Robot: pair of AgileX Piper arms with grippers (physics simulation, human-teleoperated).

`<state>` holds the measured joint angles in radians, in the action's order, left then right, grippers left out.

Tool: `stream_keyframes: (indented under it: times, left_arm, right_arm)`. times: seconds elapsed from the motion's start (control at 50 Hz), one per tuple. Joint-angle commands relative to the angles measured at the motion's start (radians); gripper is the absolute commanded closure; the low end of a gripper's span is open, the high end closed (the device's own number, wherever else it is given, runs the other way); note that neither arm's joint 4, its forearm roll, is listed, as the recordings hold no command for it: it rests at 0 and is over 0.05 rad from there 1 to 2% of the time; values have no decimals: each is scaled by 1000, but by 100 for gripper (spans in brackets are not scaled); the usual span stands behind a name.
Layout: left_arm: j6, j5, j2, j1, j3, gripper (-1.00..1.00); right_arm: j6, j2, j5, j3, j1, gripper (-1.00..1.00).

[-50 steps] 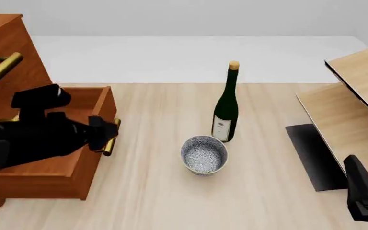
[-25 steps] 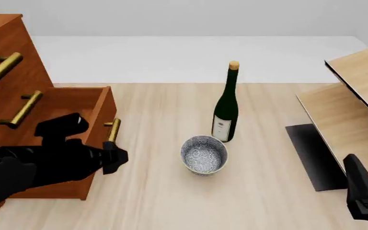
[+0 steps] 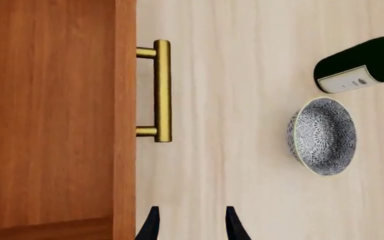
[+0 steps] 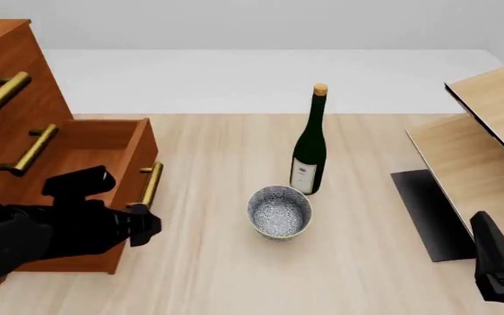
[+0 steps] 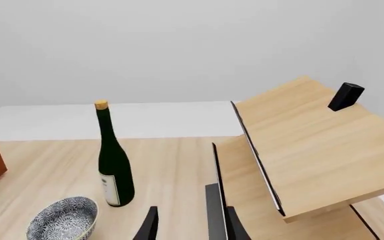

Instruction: Close the bottom drawer of the cabinet and open the top drawer.

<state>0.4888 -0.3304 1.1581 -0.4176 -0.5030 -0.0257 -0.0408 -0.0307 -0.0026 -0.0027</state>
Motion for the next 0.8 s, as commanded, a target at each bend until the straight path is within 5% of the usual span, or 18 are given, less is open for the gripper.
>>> stream_keyframes:
  times: [0.02,0.8]
  left_arm:
    - [-75,-11,25,79,9,-100]
    - [-409,44,13,381,96,-100]
  right_arm:
    - [-3,-3,-2,0,0,-100]
    - [-8,2,6,-1,5,-100]
